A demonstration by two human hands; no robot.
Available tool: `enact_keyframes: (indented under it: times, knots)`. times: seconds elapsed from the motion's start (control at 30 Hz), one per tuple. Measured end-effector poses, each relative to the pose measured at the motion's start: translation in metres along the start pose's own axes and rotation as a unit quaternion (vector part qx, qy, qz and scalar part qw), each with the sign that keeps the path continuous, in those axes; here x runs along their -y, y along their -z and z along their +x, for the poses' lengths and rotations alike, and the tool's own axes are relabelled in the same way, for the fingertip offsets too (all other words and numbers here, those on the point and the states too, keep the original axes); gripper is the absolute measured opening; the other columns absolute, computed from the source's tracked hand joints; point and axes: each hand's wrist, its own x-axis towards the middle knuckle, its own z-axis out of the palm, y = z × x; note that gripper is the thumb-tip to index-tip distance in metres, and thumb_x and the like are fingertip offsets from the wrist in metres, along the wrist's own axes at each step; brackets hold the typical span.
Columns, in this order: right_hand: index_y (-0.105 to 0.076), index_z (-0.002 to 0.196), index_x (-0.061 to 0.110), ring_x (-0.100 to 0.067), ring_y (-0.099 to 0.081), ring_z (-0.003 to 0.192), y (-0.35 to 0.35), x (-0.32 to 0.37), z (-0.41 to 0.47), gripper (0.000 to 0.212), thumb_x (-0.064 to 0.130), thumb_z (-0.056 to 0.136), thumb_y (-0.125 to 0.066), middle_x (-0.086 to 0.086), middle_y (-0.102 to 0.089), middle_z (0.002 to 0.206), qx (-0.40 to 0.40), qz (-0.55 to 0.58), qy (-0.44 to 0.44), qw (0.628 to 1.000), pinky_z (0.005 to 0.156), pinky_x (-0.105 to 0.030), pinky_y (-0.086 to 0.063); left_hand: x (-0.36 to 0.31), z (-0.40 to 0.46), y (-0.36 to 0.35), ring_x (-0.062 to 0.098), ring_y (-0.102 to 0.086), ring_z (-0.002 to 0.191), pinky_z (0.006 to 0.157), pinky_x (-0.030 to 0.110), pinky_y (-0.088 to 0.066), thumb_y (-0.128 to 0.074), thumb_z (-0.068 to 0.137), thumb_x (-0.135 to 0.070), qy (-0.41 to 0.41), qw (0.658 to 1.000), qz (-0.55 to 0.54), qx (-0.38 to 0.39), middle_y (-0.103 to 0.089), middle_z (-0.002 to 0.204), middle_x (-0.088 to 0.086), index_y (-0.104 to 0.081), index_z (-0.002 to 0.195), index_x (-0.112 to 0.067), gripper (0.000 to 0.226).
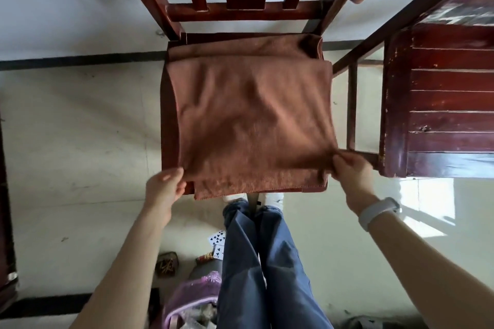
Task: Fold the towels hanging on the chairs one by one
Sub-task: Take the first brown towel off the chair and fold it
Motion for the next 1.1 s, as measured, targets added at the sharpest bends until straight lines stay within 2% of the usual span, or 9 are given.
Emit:
enact_keyframes:
  times: [0.07,0.17,0.3,0.57,0.67,0.77,0.9,1.0,1.1]
  knots:
    - [-0.062,0.096,-0.012,-0.025,-0.053,0.076,-0.003,-0.027,0.004,0.025,0.009,0.086,-0.054,-0.014,-0.058,0.078,0.029,-0.041,-0.064,0.997,0.073,-0.041,-0.045,0.028,0.008,-0.004,0.015,-0.055,0.071,0.069,0.026,-0.047,-0.059,0.088,-0.011,0.025,0.997,0.058,-0.042,-0.061,0.084,0.008,-0.06,0.106,-0.001,0.021]
    - [-0.062,0.102,-0.006,-0.024,-0.054,0.087,-0.007,-0.04,0.007,0.021,0.008,0.088,-0.053,-0.017,-0.062,0.094,0.033,-0.078,-0.061,0.995,0.075,-0.032,-0.04,0.052,0.014,-0.013,0.031,-0.061,0.098,0.092,0.041,-0.049,-0.062,0.086,-0.017,0.023,0.992,0.093,-0.088,-0.067,0.102,0.018,-0.064,0.091,-0.008,0.01]
    - [-0.063,0.098,-0.002,-0.029,-0.057,0.094,-0.014,-0.03,0.007,0.016,0.006,0.087,-0.053,-0.017,-0.064,0.103,0.055,-0.092,0.021,0.994,0.074,-0.025,-0.037,0.054,0.008,-0.027,0.024,-0.059,0.074,0.084,0.034,-0.05,-0.059,0.087,-0.01,0.021,0.994,0.036,-0.099,-0.066,0.082,0.008,-0.064,0.099,0.002,0.017]
    - [-0.062,0.098,-0.004,-0.034,-0.053,0.106,-0.034,-0.02,0.001,0.018,0.004,0.085,-0.053,-0.019,-0.058,0.117,0.023,-0.13,0.102,0.986,0.084,-0.027,-0.036,0.055,0.005,-0.025,0.029,-0.061,0.084,0.091,0.042,-0.05,-0.056,0.09,-0.021,0.007,0.987,0.146,-0.068,-0.065,0.085,0.012,-0.066,0.1,-0.001,0.025]
    - [-0.062,0.08,0.006,-0.028,-0.052,0.089,-0.033,-0.013,0.007,0.009,0.005,0.084,-0.054,-0.015,-0.058,0.098,0.059,-0.031,0.036,0.997,0.077,-0.031,-0.04,0.053,0.006,-0.02,0.025,-0.058,0.082,0.069,0.03,-0.049,-0.055,0.091,-0.02,0.033,0.99,0.135,-0.034,-0.062,0.088,0.009,-0.061,0.107,0.0,0.026]
    - [-0.054,0.065,0.017,-0.02,-0.047,0.076,-0.024,-0.006,0.013,0.023,0.007,0.085,-0.052,-0.004,-0.053,0.074,0.099,0.039,-0.019,0.994,0.065,-0.029,-0.038,0.048,0.004,-0.016,0.022,-0.059,0.08,0.07,0.028,-0.05,-0.055,0.091,-0.014,0.047,0.992,0.118,-0.02,-0.06,0.1,0.012,-0.059,0.109,0.002,0.025]
    - [-0.052,0.065,0.016,-0.023,-0.05,0.073,-0.009,-0.011,0.017,0.023,0.016,0.087,-0.053,-0.001,-0.052,0.069,0.136,-0.068,0.004,0.988,0.068,-0.032,-0.041,0.041,-0.001,-0.008,0.014,-0.054,0.064,0.047,0.015,-0.052,-0.058,0.088,-0.007,0.038,0.996,0.074,-0.027,-0.058,0.076,0.009,-0.06,0.101,0.002,0.017]
    - [-0.053,0.065,0.013,-0.027,-0.053,0.072,0.004,-0.022,0.015,0.025,0.019,0.089,-0.053,-0.008,-0.057,0.071,0.143,-0.161,0.024,0.976,0.071,-0.036,-0.042,0.037,-0.006,-0.001,0.015,-0.056,0.069,0.05,0.014,-0.053,-0.062,0.085,-0.006,0.042,0.998,0.024,-0.03,-0.059,0.076,0.008,-0.06,0.095,-0.001,0.012]
    - [-0.054,0.071,0.01,-0.026,-0.054,0.063,0.016,-0.029,0.015,0.023,0.019,0.091,-0.051,-0.008,-0.057,0.063,0.096,-0.111,0.017,0.989,0.068,-0.038,-0.046,0.033,-0.01,0.006,0.015,-0.058,0.074,0.069,0.022,-0.058,-0.063,0.083,-0.002,0.064,0.997,-0.039,-0.029,-0.061,0.082,0.008,-0.062,0.088,0.001,0.007]
